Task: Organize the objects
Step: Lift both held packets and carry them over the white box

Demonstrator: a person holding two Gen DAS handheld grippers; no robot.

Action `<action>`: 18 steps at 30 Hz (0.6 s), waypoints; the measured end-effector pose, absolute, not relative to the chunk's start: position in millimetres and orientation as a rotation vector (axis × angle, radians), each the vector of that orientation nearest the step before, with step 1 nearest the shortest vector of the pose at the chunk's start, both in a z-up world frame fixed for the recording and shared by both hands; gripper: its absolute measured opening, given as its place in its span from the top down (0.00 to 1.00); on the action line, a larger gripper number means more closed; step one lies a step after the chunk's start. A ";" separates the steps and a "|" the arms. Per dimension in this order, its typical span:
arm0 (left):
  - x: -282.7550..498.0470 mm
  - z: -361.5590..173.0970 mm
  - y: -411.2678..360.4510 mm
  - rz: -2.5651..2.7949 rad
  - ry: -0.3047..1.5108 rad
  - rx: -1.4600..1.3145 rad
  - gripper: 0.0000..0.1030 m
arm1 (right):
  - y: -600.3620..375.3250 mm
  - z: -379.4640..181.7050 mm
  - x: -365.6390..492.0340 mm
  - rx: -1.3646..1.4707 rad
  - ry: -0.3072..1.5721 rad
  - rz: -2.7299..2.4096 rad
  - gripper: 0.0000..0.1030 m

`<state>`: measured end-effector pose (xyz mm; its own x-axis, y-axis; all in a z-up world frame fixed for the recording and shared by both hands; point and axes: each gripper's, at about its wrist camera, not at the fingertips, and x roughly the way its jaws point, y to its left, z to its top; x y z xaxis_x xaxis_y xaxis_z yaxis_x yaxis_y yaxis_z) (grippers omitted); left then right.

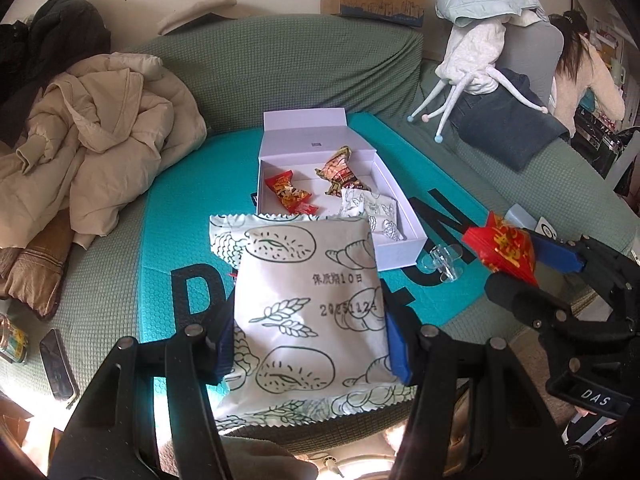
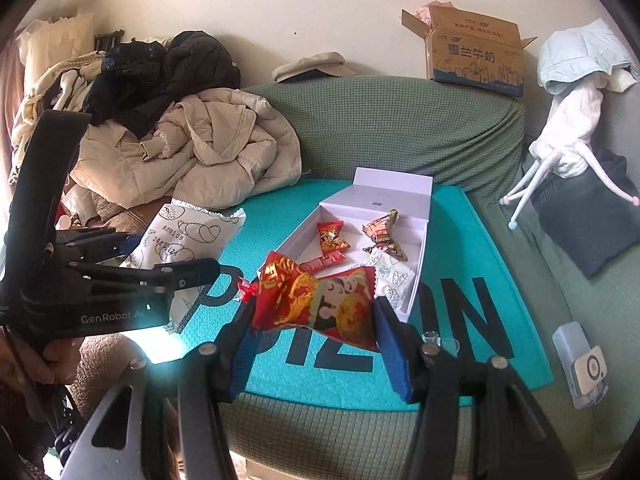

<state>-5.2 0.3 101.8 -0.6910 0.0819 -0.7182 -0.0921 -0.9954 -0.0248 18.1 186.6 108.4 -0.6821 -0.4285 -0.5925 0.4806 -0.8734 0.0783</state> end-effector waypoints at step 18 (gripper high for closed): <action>-78.2 107.5 -0.1 2.702 0.040 -1.220 0.44 | 163.8 123.8 -47.3 0.856 0.117 -2.461 0.46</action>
<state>-78.2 -0.1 107.5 -0.6484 0.1486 -0.7466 -0.1708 -0.9842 -0.0475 -47.3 163.8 123.8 -0.6605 -0.4528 -0.5989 0.5074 -0.8572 0.0884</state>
